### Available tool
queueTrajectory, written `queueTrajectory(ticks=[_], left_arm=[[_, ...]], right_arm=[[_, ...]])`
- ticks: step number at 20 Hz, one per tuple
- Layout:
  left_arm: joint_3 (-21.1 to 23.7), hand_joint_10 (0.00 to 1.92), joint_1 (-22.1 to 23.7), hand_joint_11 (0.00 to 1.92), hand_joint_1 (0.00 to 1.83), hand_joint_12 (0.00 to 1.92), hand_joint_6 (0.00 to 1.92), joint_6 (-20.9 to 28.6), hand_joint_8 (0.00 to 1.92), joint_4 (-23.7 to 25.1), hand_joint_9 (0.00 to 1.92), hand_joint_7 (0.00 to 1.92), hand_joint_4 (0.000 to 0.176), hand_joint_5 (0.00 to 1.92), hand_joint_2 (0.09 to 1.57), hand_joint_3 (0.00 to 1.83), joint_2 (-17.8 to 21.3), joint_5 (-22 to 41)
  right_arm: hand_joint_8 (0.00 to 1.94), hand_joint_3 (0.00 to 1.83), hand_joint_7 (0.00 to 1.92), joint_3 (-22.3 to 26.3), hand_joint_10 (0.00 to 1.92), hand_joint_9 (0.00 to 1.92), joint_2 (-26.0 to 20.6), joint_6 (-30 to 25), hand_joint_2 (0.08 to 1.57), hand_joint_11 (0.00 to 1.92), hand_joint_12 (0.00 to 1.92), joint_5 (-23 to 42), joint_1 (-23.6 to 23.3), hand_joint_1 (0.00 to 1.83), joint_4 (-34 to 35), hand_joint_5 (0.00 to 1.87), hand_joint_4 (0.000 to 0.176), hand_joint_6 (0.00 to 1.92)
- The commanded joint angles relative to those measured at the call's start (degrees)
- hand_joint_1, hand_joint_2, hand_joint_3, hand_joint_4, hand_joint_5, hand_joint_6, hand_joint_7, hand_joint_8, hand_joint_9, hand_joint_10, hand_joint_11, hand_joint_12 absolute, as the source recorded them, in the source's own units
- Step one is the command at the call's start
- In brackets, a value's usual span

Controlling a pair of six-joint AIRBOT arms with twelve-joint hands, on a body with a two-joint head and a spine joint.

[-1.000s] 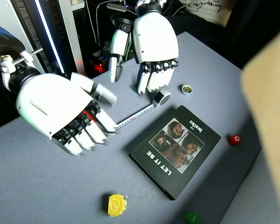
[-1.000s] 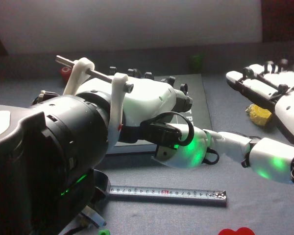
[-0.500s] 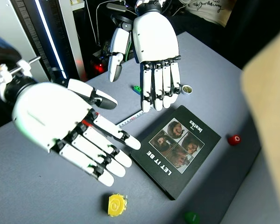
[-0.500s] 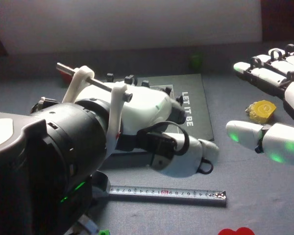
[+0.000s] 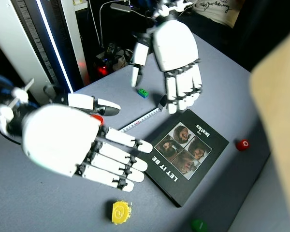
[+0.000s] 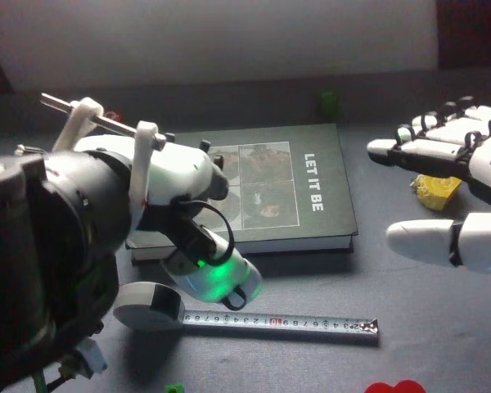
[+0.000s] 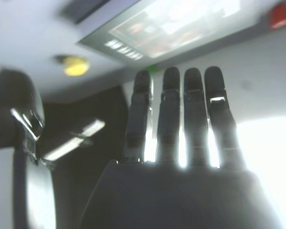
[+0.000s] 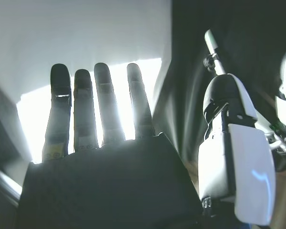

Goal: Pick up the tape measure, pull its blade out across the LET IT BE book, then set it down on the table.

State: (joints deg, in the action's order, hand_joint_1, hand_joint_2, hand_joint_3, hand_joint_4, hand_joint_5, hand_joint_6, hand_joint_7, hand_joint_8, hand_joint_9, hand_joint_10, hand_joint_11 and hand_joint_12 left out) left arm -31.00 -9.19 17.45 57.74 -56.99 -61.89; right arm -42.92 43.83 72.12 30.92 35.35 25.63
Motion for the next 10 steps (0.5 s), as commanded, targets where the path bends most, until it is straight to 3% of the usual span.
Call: queueTrajectory(ticks=[1,3,4,5,10], left_arm=[[-0.5,0.0,1.1,0.0,0.61,0.62,0.0,-0.3,0.0,3.1,0.2,0.25,0.077,0.27,0.97,0.0,-0.1,-1.8],[-1.7,0.0,2.6,0.0,0.74,0.58,0.0,-0.6,0.0,-0.7,0.19,0.24,0.068,0.27,0.94,0.0,-0.5,-4.9],[-2.4,0.0,3.3,0.0,0.79,0.58,0.01,-1.2,0.0,-2.6,0.19,0.24,0.063,0.28,0.93,0.0,-0.6,-6.1],[-2.7,0.0,3.6,0.0,0.84,0.58,0.01,-1.6,0.0,-4.1,0.19,0.23,0.06,0.3,0.91,0.0,-0.6,-6.9],[-3.5,0.0,2.1,0.0,0.95,0.54,0.0,-3.1,0.0,-7.8,0.15,0.18,0.048,0.25,0.86,0.0,-0.6,-7.8]], right_arm=[[0.0,0.0,0.18,-0.5,0.0,0.13,-0.5,-1.7,1.09,0.0,0.69,4.6,-0.9,0.02,-1.9,0.18,0.12,0.0],[0.0,0.0,0.18,-2.0,0.0,0.12,-1.1,-9.8,1.09,0.0,0.69,2.5,-1.0,0.03,-10.2,0.18,0.12,0.0],[0.0,0.0,0.16,-2.8,0.0,0.11,-1.5,-18.2,1.09,0.0,0.65,1.0,-1.0,0.02,-17.6,0.17,0.12,0.0],[0.0,0.0,0.16,-3.1,0.0,0.1,-1.8,-22.4,1.1,0.0,0.64,0.5,-1.0,0.01,-21.3,0.16,0.12,0.0],[0.0,0.0,0.15,-5.0,0.0,0.1,-0.8,-25.0,1.11,0.0,0.69,0.8,-3.2,0.0,-26.8,0.14,0.12,0.0]])
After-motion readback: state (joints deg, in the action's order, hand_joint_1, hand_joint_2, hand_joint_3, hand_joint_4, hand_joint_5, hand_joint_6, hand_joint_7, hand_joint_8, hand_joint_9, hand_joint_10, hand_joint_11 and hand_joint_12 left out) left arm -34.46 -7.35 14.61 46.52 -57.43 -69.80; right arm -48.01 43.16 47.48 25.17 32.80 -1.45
